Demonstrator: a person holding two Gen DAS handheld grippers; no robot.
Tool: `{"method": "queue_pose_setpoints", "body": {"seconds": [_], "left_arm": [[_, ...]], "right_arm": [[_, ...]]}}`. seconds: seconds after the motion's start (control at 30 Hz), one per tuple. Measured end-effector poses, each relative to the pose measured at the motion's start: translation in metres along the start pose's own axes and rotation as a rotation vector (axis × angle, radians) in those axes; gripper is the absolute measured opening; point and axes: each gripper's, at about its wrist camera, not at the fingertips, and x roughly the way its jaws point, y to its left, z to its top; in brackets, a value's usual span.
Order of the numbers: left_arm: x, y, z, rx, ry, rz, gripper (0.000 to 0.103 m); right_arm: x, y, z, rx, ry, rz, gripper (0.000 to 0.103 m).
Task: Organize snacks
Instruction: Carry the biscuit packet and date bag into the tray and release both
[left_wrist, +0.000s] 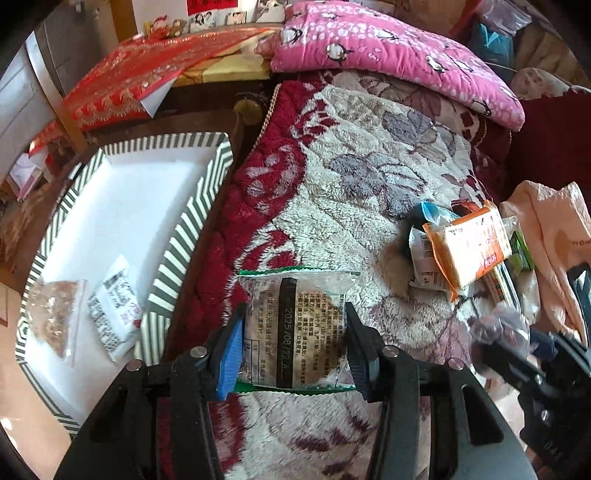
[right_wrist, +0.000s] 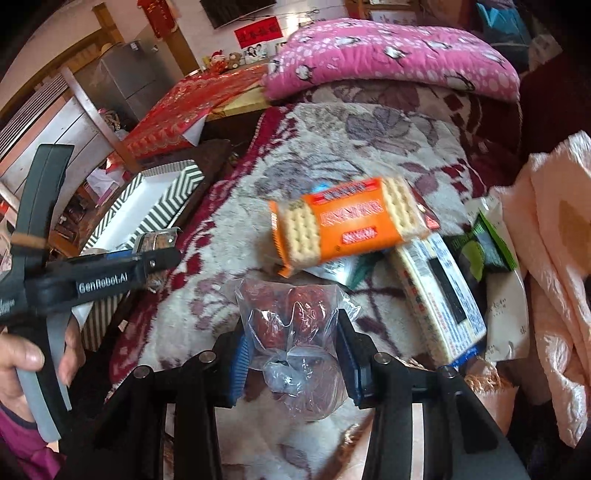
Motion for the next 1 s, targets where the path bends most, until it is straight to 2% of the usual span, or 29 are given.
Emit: {"method": "queue_pose_setpoints", "body": {"seconds": [0.47, 1.0], "left_arm": [[-0.023, 0.027, 0.0, -0.03, -0.053, 0.019, 0.048], [-0.042, 0.08, 0.006, -0.128, -0.089, 0.061, 0.048]], "right_arm": [[0.0, 0.038, 0.023, -0.072, -0.002, 0.019, 0.045], [0.019, 0.094, 0.054, -0.19, 0.012, 0.07, 0.045]]}}
